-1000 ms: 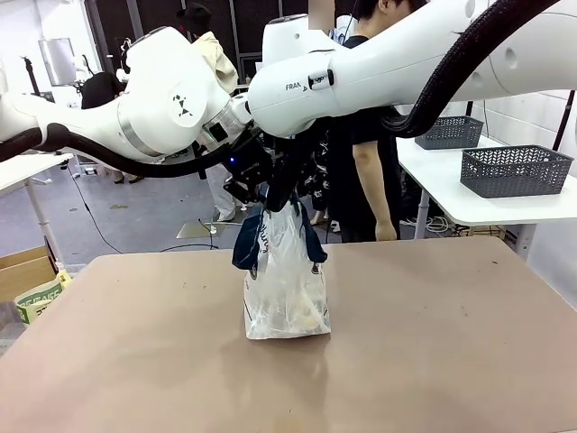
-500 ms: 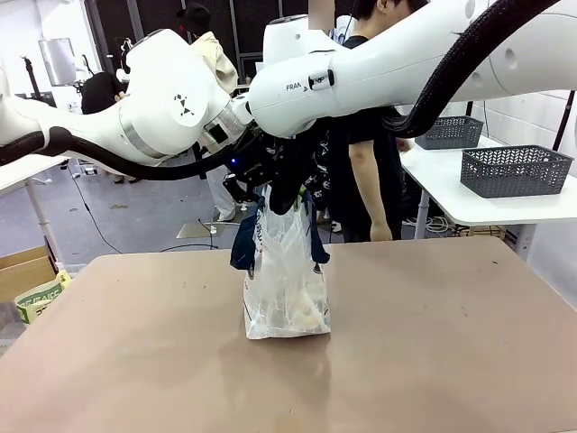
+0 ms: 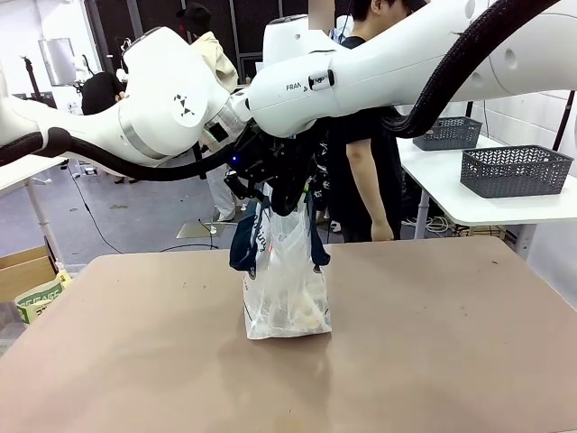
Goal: Transfer purchased items from the store into the shopping bag.
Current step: Move the Reusable shopping bag to the right side of the table.
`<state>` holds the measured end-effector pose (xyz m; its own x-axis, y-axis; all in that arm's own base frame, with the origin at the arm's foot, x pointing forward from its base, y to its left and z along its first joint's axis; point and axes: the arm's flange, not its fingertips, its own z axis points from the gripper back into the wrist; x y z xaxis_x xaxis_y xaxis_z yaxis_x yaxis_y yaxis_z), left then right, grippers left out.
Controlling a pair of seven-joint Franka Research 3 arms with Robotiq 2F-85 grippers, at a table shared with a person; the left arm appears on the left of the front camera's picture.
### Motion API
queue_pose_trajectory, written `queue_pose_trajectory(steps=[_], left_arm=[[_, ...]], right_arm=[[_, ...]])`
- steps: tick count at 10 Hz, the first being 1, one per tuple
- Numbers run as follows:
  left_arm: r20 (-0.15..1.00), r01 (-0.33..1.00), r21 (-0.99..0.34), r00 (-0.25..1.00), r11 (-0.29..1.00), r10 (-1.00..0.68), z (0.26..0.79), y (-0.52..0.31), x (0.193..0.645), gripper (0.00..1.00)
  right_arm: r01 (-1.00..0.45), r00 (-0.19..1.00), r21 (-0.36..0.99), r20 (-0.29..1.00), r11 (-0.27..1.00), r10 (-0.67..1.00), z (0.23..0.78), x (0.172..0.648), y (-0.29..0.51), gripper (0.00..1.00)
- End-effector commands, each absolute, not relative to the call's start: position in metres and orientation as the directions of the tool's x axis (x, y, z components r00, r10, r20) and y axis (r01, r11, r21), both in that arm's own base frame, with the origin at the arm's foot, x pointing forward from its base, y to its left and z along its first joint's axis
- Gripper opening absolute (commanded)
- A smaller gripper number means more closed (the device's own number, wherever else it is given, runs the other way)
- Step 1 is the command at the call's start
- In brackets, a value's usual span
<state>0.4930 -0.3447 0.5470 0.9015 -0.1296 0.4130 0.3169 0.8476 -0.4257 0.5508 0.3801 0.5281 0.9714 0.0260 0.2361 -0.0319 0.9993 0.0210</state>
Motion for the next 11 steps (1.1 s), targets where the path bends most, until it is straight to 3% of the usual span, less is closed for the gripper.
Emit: queue_pose_trajectory(steps=[1, 9, 10, 11], left_arm=[[0.441, 0.335, -0.452, 0.889, 0.827, -0.12, 0.545, -0.335, 0.48, 1.0], [0.385, 0.337, -0.395, 0.906, 0.855, -0.179, 0.528, -0.352, 0.489, 1.0], [0.403, 0.334, -0.37, 0.899, 0.867, -0.174, 0.527, -0.354, 0.489, 0.96], [0.392, 0.327, -0.36, 0.903, 0.873, -0.177, 0.528, -0.354, 0.489, 0.76]], right_arm=[[-0.031, 0.97, 0.057, 0.241, 0.998, 0.016, 0.525, 0.55, 0.382, 0.0], [-0.037, 0.971, 0.056, 0.237, 0.998, 0.023, 0.523, 0.551, 0.382, 0.0], [-0.039, 0.972, 0.056, 0.235, 0.998, 0.025, 0.523, 0.551, 0.382, 0.0], [-0.041, 0.972, 0.056, 0.235, 0.998, 0.026, 0.523, 0.552, 0.382, 0.0]])
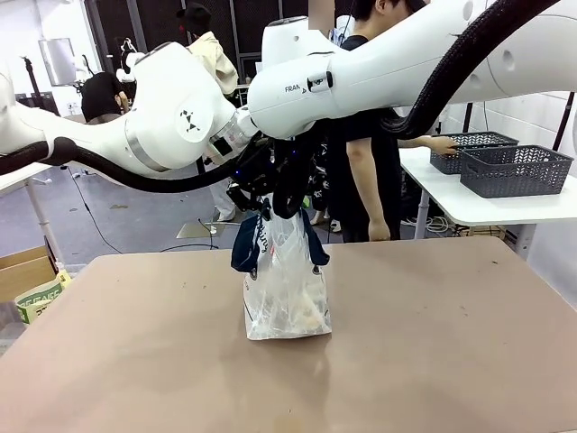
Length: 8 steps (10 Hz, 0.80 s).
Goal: Transfer purchased items from the store into the shopping bag.
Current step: Move the Reusable shopping bag to the right side of the table.
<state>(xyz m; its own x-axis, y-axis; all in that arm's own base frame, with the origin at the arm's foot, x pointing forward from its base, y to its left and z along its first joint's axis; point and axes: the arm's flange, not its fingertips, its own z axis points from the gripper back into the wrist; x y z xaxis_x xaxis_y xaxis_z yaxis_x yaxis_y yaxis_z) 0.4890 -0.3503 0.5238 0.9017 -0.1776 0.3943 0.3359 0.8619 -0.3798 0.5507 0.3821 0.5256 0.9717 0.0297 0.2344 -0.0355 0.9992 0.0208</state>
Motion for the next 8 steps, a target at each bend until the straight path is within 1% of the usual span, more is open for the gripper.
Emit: queue_pose_trajectory(steps=[1, 3, 4, 8], left_arm=[[0.392, 0.321, -0.352, 0.904, 0.88, -0.173, 0.5283, -0.3533, 0.4891, 0.56], [0.396, 0.313, -0.341, 0.903, 0.886, -0.166, 0.5295, -0.3521, 0.4888, 0.16], [0.399, 0.311, -0.335, 0.902, 0.889, -0.165, 0.5301, -0.3509, 0.4875, 0.0], [0.41, 0.301, -0.324, 0.899, 0.897, -0.153, 0.532, -0.3443, 0.4825, 0.0]], right_arm=[[-0.041, 0.972, 0.056, 0.234, 0.998, 0.027, 0.5226, 0.5514, 0.3823, 0.0], [-0.043, 0.972, 0.056, 0.234, 0.998, 0.029, 0.522, 0.5516, 0.3822, 0.0], [-0.048, 0.972, 0.054, 0.234, 0.997, 0.034, 0.5217, 0.5513, 0.3821, 0.0], [-0.051, 0.975, 0.053, 0.219, 0.997, 0.038, 0.5173, 0.5523, 0.38, 0.0]])
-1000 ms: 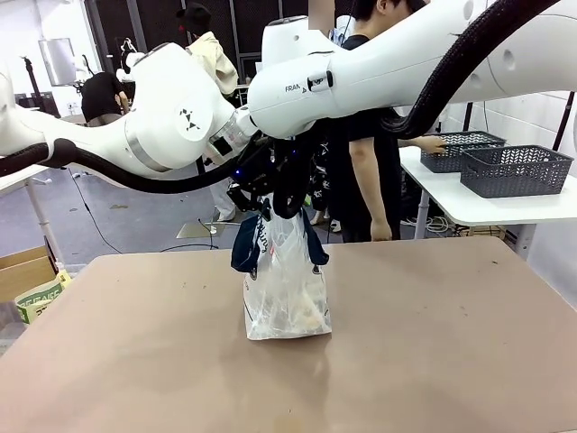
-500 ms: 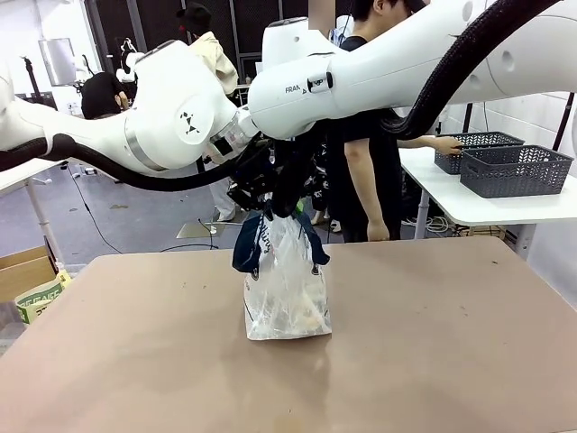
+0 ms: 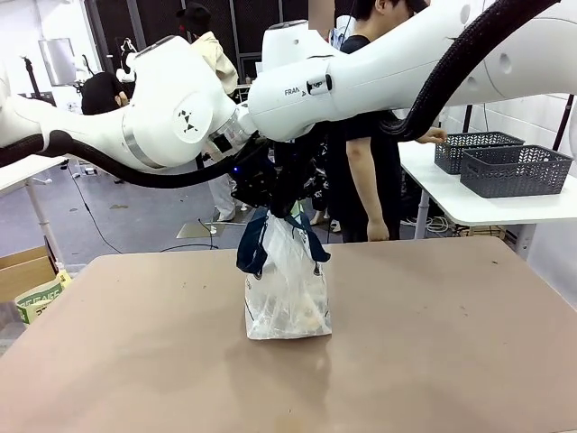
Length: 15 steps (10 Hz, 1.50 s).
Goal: Transfer purchased items from the store into the shopping bag.
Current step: Move the Reusable shopping bag to the right side of the table.
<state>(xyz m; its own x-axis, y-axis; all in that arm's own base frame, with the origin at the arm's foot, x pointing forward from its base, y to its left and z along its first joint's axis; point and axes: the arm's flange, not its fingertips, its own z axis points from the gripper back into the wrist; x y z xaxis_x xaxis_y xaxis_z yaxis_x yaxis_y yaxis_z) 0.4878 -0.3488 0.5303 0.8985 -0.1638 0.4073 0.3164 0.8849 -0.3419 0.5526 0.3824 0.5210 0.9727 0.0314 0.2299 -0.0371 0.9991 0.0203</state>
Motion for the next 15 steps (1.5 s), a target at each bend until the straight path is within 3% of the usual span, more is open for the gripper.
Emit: queue_pose_trajectory(steps=[1, 7, 12, 15], left_arm=[[0.412, 0.301, -0.323, 0.898, 0.897, -0.153, 0.532, -0.344, 0.482, 0.0], [0.41, 0.313, -0.342, 0.898, 0.886, -0.159, 0.532, -0.347, 0.488, 0.0], [0.41, 0.313, -0.342, 0.898, 0.886, -0.159, 0.532, -0.347, 0.488, 0.0], [0.41, 0.313, -0.342, 0.898, 0.886, -0.159, 0.532, -0.347, 0.488, 0.0]], right_arm=[[-0.05, 0.975, 0.053, 0.22, 0.997, 0.037, 0.517, 0.552, 0.38, 0.0], [-0.059, 0.965, 0.081, 0.259, 0.995, 0.036, 0.524, 0.549, 0.364, 0.0], [-0.054, 0.952, 0.192, 0.306, 0.98, -0.008, 0.526, 0.539, 0.324, 0.98], [-0.047, 0.937, 0.264, 0.345, 0.963, -0.049, 0.53, 0.535, 0.291, 1.0]])
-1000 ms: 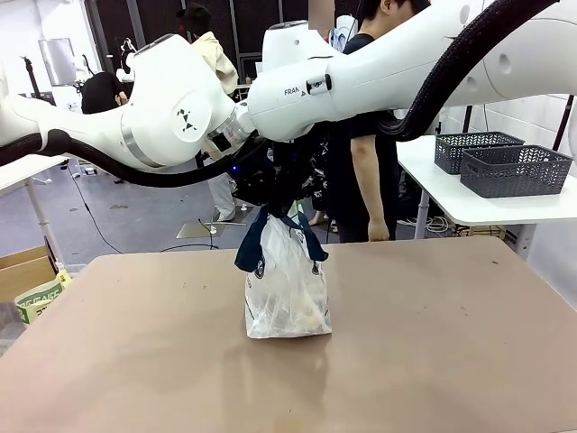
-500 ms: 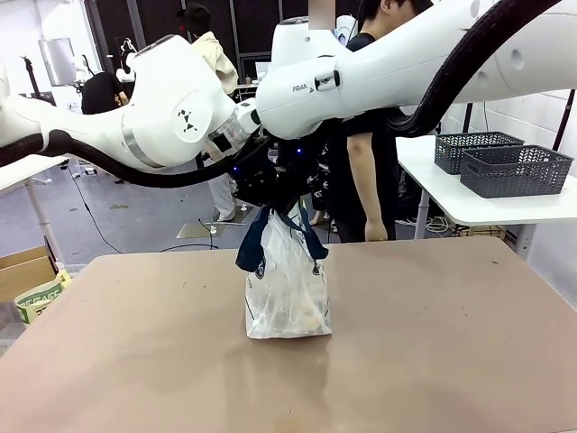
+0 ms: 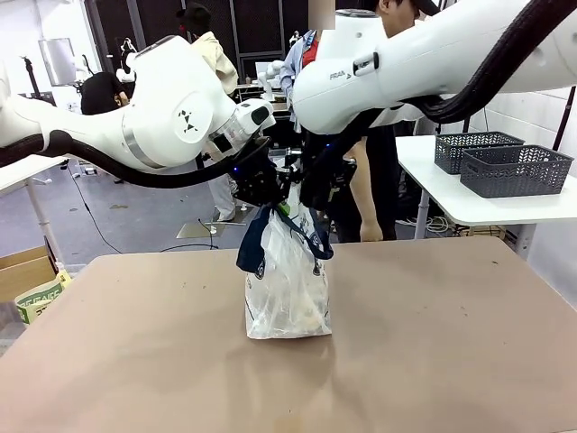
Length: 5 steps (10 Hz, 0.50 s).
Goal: Transfer purchased items from the store into the shopping bag.
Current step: Move the Reusable shopping bag to the right side of the table.
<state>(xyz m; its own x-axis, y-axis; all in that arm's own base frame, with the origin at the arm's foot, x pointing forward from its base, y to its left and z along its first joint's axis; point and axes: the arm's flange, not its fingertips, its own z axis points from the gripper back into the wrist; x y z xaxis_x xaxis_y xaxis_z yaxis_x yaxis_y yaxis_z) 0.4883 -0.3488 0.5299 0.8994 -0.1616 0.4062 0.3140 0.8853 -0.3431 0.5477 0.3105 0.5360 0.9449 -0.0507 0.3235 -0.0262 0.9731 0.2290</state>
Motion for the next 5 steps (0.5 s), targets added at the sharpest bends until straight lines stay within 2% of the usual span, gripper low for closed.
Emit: queue_pose_trajectory(steps=[1, 5], left_arm=[[0.41, 0.313, -0.342, 0.898, 0.886, -0.159, 0.532, -0.347, 0.488, 0.0], [0.41, 0.313, -0.342, 0.898, 0.886, -0.159, 0.532, -0.347, 0.488, 0.0]], right_arm=[[-0.042, 0.928, 0.27, 0.367, 0.962, -0.062, 0.531, 0.537, 0.275, 1.0], [-0.072, 0.871, 0.355, 0.477, 0.932, -0.114, 0.556, 0.53, 0.197, 1.0]])
